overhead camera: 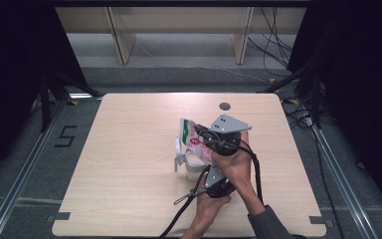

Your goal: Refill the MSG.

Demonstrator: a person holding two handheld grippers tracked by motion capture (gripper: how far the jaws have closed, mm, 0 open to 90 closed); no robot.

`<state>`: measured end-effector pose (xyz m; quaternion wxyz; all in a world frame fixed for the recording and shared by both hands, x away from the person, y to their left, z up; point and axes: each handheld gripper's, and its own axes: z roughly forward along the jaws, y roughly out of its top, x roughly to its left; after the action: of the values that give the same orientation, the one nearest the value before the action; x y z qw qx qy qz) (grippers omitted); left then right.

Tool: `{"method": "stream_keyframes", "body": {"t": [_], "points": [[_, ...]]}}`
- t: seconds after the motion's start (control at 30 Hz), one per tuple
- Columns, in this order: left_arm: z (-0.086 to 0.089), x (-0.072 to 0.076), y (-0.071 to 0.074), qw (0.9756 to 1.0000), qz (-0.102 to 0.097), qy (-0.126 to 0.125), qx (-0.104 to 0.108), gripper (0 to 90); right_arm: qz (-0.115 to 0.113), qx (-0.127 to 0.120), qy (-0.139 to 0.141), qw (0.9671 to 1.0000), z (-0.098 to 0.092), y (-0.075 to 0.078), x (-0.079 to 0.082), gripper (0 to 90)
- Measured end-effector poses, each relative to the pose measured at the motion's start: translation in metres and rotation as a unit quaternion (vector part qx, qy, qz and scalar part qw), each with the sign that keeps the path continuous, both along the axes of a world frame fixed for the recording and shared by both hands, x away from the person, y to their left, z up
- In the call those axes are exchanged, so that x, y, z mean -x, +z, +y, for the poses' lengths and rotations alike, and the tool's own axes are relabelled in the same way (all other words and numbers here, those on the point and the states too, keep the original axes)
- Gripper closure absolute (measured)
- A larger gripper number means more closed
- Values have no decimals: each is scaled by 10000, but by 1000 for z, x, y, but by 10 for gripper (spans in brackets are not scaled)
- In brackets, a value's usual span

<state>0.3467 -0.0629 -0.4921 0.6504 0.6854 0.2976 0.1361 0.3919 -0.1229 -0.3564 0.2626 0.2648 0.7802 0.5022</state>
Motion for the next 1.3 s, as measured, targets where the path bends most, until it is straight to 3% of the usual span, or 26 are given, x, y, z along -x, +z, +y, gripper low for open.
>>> {"method": "stream_keyframes", "body": {"t": [0.03, 0.07, 0.13, 0.17, 0.2, 0.3, 0.43, 0.6, 0.67, 0.73, 0.77, 0.8, 0.93, 0.97, 1.2, 1.23, 1.3], "points": [[0, 0, 0, 10000, 11, 0, 20, 811, -28, 47, 20, 10000, 0, 0, -1, 899], [2, -1, 0, 9998, -44, -71, -193, 812, 106, -6, -26, 9999, 1, -1, 1, 900], [2, -1, 0, 9998, -40, -64, -191, 811, 68, 58, 37, 10000, 2, -2, 0, 900], [2, 0, 0, 9999, -31, -52, -161, 811, 241, -68, -14, 9997, 3, -2, 2, 899], [3, 0, 1, 9998, -22, -77, -175, 811, 241, -68, -14, 9997, 3, -2, 2, 899], [2, 1, 2, 9997, -82, -68, -209, 810, -25, 96, 22, 9999, 2, -1, 0, 899], [2, -1, 0, 9998, -36, -73, -187, 811, 83, -13, 6, 10000, 2, -2, 0, 899], [2, 0, 1, 9997, -49, -86, -203, 811, 60, -33, -9, 10000, 0, -1, -1, 899], [2, 0, 0, 9998, -47, -91, -179, 811, -49, 15, -26, 10000, 0, 0, -1, 899], [1, 0, 0, 9998, -45, -87, -193, 811, -41, 30, 0, 10000, 0, 0, -1, 900], [1, -1, 0, 9998, -69, -116, -129, 811, 86, -56, 7, 9999, 0, -1, -1, 900], [2, 0, 0, 9997, -50, -86, -220, 811, 28, -29, 9, 10000, -1, 0, -1, 900], [2, 0, 0, 9997, -51, -82, -225, 811, -17, 15, 8, 10000, -3, 1, -1, 900], [2, 0, 0, 9997, -46, -82, -230, 811, 135, -135, -82, 9998, -2, 0, 1, 900], [2, 0, 0, 9997, -42, -81, -213, 811, 8, -89, -30, 10000, -5, 1, -2, 900], [1, -1, -1, 9998, -81, -105, -129, 811, 13, -112, -8, 9999, -5, 2, -1, 900], [2, 0, 0, 9997, -58, -100, -206, 811, -19, -67, 4, 10000, -5, 2, -1, 900]]}}
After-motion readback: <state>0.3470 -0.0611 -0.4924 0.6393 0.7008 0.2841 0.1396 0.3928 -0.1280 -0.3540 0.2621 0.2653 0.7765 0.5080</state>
